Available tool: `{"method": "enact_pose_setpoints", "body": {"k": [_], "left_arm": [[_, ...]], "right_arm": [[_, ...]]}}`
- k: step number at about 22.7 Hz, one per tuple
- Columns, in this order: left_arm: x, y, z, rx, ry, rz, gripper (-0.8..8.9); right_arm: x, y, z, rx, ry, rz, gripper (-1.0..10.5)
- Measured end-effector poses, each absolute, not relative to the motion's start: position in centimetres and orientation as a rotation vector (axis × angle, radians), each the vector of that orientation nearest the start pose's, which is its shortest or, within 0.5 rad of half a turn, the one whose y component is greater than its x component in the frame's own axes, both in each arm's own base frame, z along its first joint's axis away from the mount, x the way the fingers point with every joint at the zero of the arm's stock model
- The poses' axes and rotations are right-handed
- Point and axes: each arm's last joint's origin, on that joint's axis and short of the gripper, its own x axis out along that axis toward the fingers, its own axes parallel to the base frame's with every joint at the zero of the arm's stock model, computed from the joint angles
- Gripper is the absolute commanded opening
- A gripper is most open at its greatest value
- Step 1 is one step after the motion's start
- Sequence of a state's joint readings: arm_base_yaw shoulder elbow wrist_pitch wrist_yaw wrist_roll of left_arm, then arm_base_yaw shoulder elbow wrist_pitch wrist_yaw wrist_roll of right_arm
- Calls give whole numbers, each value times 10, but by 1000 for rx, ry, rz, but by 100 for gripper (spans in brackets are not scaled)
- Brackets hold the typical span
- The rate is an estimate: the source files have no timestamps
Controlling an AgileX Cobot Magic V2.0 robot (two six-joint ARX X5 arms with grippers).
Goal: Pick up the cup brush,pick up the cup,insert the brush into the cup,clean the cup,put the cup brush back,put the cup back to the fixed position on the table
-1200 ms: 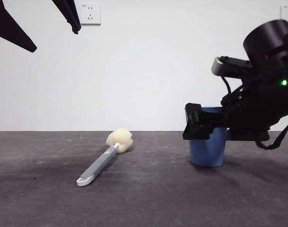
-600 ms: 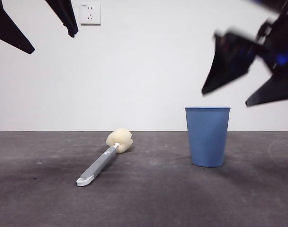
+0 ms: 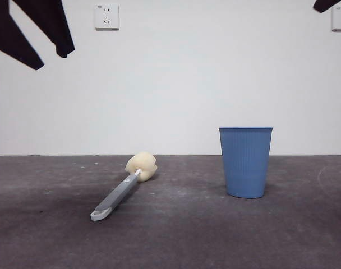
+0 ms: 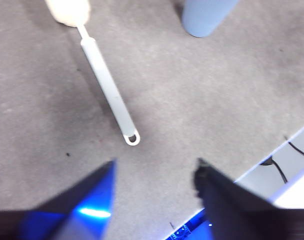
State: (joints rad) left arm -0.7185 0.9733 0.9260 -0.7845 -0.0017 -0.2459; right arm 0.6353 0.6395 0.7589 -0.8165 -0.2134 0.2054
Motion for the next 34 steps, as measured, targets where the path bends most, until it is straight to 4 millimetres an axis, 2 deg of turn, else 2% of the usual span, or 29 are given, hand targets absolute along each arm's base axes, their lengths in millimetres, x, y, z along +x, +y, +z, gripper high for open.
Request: {"method": "enact_pose_setpoints", "body": {"k": [18, 20, 23, 26, 27, 29, 34], "left_arm": [[139, -121, 300, 86, 852, -570, -4], [142, -113, 307, 122, 743, -506, -4], [151, -91, 337, 101, 430, -428, -4], [145, -55, 370, 32, 98, -288, -4], [141, -45, 373, 16, 19, -233, -4], [129, -27, 366, 2, -102, -130, -4], [108, -8, 325, 0, -189, 0, -4]], "right_arm": [[90, 75, 287, 36, 808, 749, 2], [90, 75, 287, 36, 808, 749, 2], [90, 75, 287, 36, 808, 749, 2], [90, 75, 286, 36, 809, 749, 2], [90, 75, 286, 36, 809, 749, 2], [90, 75, 286, 36, 809, 749, 2], [90, 75, 286, 36, 809, 749, 2]]}}
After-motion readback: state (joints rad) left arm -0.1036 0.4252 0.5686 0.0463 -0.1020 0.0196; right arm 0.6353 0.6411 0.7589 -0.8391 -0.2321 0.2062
